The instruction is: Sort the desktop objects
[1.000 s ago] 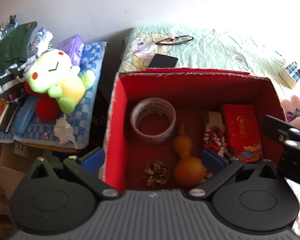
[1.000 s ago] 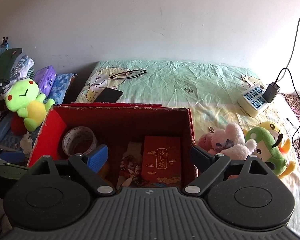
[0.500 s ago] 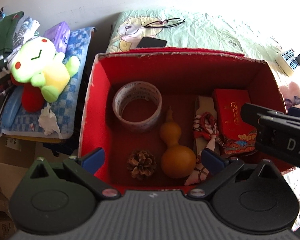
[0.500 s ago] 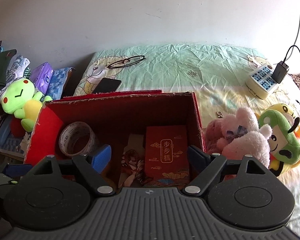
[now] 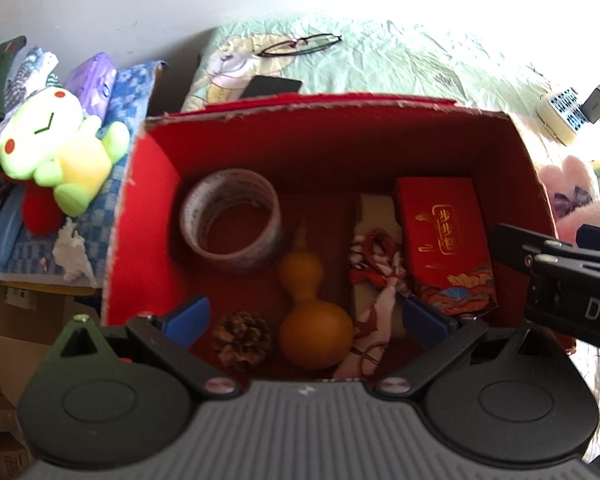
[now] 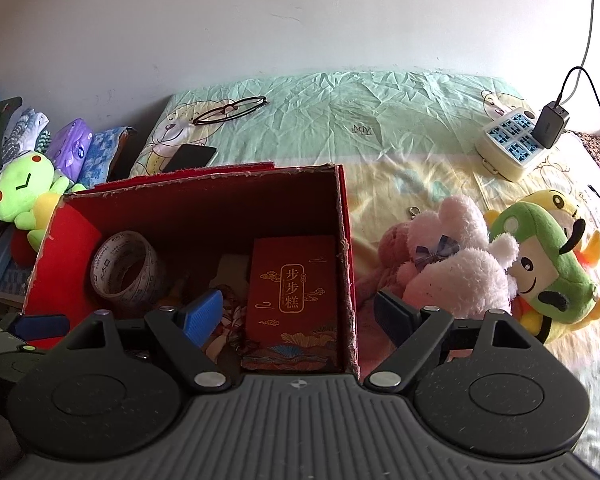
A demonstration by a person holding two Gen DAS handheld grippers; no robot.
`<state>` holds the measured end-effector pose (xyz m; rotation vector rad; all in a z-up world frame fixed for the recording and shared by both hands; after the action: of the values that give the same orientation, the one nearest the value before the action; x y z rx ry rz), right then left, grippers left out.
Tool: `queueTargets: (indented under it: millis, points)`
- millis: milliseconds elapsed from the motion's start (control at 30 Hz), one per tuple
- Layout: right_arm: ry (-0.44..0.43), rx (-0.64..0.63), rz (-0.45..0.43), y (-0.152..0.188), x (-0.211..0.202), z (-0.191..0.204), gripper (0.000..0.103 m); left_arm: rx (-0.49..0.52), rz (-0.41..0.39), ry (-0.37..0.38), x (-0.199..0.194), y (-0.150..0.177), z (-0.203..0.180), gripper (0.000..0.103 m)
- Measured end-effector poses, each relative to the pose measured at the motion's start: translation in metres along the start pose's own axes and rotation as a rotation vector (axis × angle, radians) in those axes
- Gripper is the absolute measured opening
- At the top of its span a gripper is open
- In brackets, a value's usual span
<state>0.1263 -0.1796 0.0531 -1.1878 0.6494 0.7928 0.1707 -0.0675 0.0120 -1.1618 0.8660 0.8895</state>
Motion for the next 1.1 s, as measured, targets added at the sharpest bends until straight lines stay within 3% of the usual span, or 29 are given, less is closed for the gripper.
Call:
queueTargets:
  millis: [267, 1100]
  points:
    - [-0.038, -0.006, -0.001, -0.001, 0.001, 0.001, 0.080, -0.017, 0.001, -0.002, 0.004, 0.003, -0.001, 0.102]
    - [-0.033, -0.082, -0.009, -0.010, 0.017, 0.029, 0.080, -0.065, 0.002, -0.048, 0.016, -0.003, 0.021, 0.102]
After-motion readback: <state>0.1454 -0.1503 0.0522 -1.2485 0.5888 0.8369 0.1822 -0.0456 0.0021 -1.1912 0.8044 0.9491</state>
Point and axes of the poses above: each gripper's, at about its wrist camera, not at the fingertips, and x roughly the way its jaws point, z to its left, y to its underside, the point moved 2 cm from there along x, roughly the way its jaws point, and after that the axes turned 10 degrees about -y, right-handed, at the moved point
